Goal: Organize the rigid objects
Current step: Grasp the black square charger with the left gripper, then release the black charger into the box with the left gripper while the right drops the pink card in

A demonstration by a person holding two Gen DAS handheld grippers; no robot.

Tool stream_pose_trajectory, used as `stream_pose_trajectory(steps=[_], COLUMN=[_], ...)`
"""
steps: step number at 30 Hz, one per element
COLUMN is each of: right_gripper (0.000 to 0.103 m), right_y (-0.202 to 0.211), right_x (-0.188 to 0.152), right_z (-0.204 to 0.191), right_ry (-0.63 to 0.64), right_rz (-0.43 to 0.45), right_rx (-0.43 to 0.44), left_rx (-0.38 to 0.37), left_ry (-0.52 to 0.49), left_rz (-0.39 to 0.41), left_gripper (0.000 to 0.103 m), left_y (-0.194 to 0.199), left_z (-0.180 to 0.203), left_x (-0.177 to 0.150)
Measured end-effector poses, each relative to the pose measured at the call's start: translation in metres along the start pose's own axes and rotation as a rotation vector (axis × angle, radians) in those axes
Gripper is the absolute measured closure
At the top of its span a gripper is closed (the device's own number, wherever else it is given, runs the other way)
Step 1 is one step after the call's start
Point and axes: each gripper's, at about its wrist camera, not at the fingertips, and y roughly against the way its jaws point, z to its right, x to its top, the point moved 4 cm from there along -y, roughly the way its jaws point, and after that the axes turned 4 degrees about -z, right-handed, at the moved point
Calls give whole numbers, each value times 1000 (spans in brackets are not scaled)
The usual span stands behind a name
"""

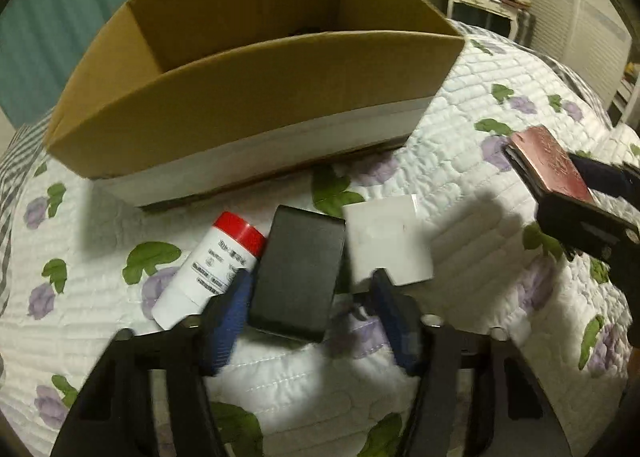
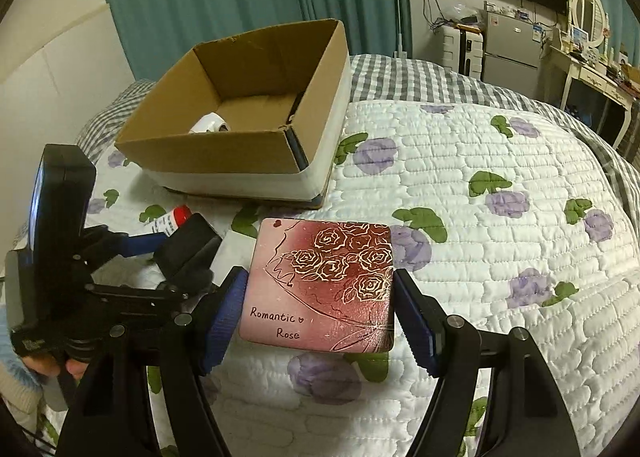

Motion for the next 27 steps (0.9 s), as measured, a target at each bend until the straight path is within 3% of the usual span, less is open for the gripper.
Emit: stream_pose_trajectory(steps=[1, 11, 16, 21, 27], right_gripper=[31, 31, 31, 31, 31], right_y=[0, -3, -5, -1, 14], right_x=[0, -2, -1, 0, 8], right_z=[0, -2, -3, -10, -22], right_ry=[-1, 6, 13, 29, 59], right_rz=[1, -11, -14, -7, 35], right_rx=[0, -5, -4, -3, -10], left_rx=[25, 50, 13, 35, -19], left_ry=[-3, -37, -11, 8, 82], left_rz=[-5, -26, -39, -23, 39], left_gripper=[61, 61, 61, 62, 62], left_y=[0, -16, -25, -10, 32], left_z=[-1, -3, -12, -15, -28], left_x=[-1, 12, 17, 9, -1])
